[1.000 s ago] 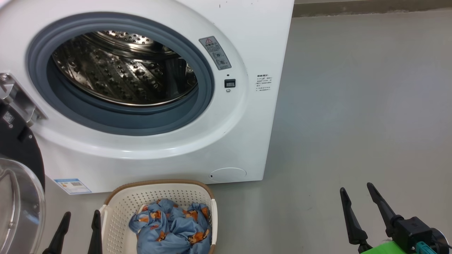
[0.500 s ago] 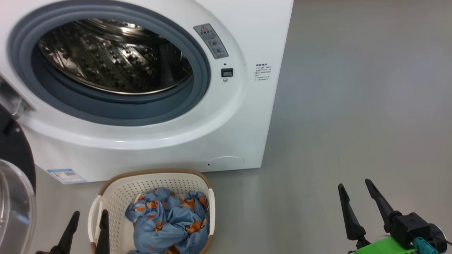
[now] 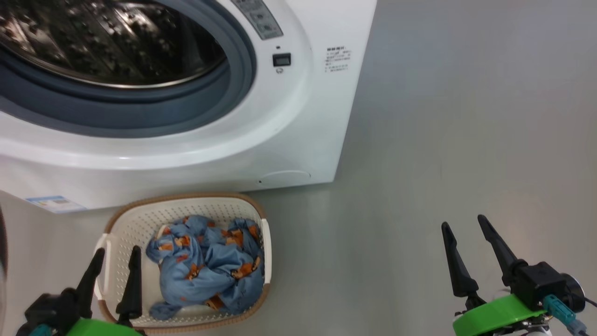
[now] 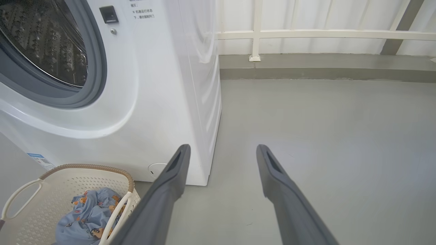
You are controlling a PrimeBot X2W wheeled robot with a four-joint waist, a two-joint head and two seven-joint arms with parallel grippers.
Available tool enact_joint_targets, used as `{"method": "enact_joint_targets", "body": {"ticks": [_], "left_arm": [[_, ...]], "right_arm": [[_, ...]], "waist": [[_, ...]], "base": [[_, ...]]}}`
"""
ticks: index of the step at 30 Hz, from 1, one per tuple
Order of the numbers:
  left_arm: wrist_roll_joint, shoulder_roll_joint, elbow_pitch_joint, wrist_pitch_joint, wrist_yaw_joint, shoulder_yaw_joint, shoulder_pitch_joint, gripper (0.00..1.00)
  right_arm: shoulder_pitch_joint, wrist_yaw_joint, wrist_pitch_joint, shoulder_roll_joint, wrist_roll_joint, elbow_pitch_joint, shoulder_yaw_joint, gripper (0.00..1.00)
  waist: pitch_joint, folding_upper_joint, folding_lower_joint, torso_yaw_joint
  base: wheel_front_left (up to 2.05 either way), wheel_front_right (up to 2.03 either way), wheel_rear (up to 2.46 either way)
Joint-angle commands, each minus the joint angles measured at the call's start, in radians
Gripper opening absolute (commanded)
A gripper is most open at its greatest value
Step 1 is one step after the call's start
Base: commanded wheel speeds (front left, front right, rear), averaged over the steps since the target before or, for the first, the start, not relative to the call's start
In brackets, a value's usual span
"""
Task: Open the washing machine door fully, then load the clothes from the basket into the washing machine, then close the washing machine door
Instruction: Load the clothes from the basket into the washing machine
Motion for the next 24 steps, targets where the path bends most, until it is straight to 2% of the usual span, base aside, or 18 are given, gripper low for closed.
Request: {"method": "enact_joint_targets", "body": {"ticks": [1,18,24], "left_arm": [[-0.025,0.039,0.004,-0.005,-0.003,0.011,-0.044,1.0],[-0.196,0.199,0.209,-0.005,-0.003,-0.196,-0.25,1.0],[-0.264,0.256,0.316,-0.005,-0.003,-0.334,-0.317,1.0]], "right_arm": [[-0.03,0.009,-0.012,-0.008,0.022,-0.029,0.035,1.0],[-0.105,0.009,-0.012,-0.008,0.053,-0.075,0.065,1.0],[-0.118,0.009,-0.012,-0.008,0.066,-0.096,0.071,1.0]], "waist": [[0.075,0.0,0.0,-0.027],[0.314,0.0,0.0,-0.119],[0.385,0.0,0.0,-0.145]], "base": [[0.0,0.0,0.0],[0.0,0.0,0.0],[0.0,0.0,0.0]]}}
